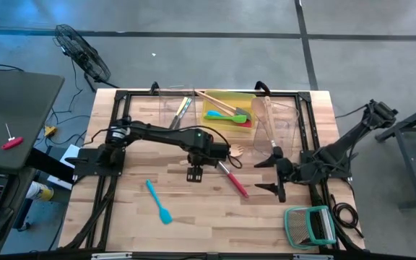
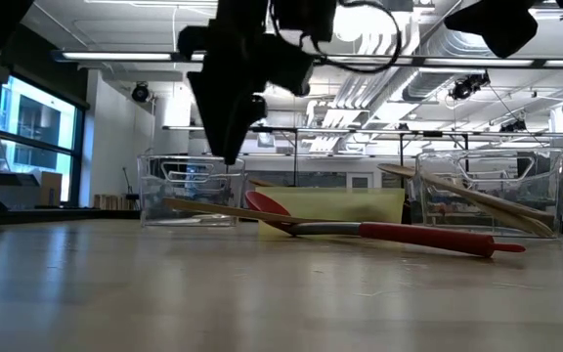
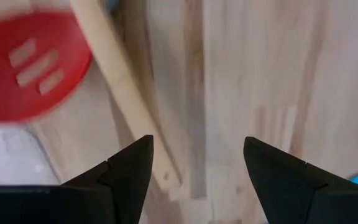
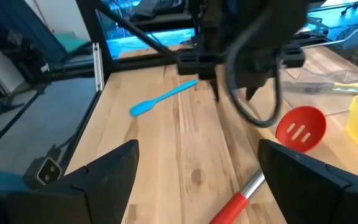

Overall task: Pick & Place Kitchen Items
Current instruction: Put the brown serving spoon into the right transparent bin

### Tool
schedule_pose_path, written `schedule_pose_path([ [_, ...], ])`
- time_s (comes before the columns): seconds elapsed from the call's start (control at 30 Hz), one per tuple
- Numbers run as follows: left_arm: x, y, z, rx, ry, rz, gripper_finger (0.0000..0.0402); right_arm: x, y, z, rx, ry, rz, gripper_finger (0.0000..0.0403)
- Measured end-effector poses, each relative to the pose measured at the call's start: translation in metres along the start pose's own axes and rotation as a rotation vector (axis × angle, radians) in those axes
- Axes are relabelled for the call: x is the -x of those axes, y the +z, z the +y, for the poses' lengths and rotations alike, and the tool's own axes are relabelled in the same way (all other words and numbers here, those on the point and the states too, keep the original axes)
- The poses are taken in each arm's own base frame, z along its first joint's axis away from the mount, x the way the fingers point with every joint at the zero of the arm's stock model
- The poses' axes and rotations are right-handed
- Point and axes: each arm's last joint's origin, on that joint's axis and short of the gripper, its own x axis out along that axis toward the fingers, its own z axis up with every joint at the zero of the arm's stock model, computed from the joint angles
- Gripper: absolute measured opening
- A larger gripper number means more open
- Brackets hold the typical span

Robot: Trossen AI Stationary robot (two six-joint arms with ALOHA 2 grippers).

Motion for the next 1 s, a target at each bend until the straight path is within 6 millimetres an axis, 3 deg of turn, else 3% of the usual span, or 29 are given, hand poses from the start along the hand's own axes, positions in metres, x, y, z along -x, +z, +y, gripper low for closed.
schedule_pose_path([
  [0.47,-0.017,0.002,0.033,0.081,0.003,0.069,0.0244,-0.006,-0.008,0.007,0.02,0.004,0.029,0.032],
  [1.0,-0.044,0.011,0.034,0.071,-0.031,0.109,0.0244,-0.006,-0.008,0.007,0.017,0.006,0.032,0.032],
])
